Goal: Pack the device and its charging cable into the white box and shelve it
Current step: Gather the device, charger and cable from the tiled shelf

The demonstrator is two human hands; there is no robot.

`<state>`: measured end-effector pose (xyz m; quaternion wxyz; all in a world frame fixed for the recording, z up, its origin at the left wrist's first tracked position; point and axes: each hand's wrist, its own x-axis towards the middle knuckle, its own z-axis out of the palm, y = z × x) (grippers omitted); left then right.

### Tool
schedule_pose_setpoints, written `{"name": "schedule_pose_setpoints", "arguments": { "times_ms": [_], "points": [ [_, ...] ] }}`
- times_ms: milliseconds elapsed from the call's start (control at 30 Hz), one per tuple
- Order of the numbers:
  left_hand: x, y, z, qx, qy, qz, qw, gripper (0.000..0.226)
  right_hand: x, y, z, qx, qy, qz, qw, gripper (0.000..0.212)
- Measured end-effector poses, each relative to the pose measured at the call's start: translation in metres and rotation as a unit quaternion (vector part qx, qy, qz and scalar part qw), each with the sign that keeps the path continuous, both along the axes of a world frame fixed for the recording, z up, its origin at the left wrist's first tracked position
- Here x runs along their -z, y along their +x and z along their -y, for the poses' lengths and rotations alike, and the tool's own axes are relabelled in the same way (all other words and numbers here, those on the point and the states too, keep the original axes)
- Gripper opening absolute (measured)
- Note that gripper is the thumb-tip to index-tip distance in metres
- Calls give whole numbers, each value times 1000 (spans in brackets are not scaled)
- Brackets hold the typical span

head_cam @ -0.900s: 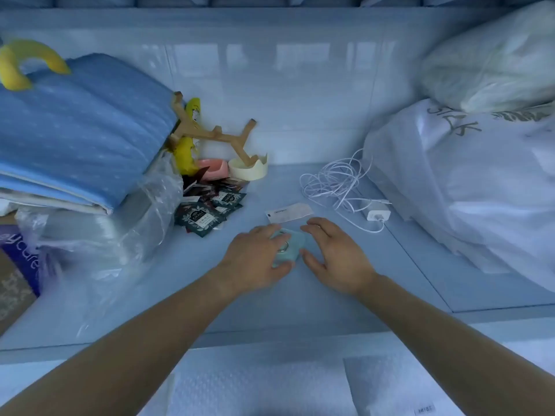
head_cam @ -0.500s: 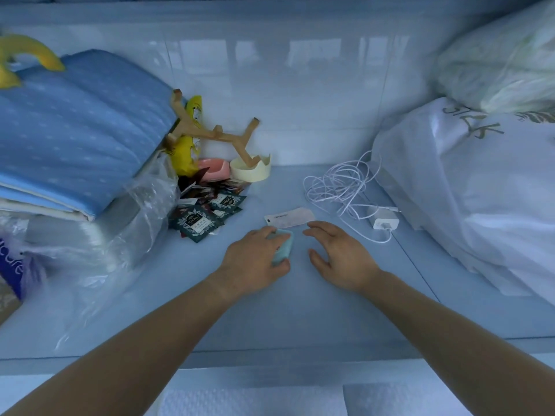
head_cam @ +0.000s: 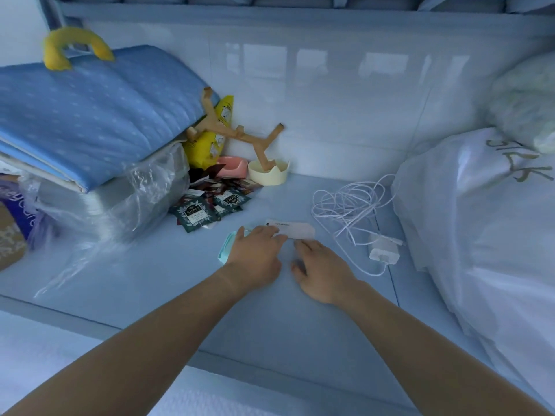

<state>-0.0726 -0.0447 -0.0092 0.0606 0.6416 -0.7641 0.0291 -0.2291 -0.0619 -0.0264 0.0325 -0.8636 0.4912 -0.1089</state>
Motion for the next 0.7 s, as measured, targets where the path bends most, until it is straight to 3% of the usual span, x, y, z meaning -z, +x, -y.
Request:
{"name": "schedule_pose_setpoints", "arguments": {
  "times_ms": [100,300,433,567,700],
  "points": [
    [5,-8,3,-3,-2,24,1000,55,5,-7,-3,-3,-55,21,998,49],
    [11,-14,11,-27,-32,18,999,46,2,-6,10,-18,15,19,1000,53],
    [20,-4,6,-21,-75,13,997,40,5,-11,1,-16,-35,24,999,48],
    [17,-5,1,-33,-57,-3,998,46,3,-17,-7,-33,-81,52,995,43],
    [12,-22,-2,-12,-35,-6,999,44,-4,-25,-6,-23,-44,57,997,42]
  ]
}}
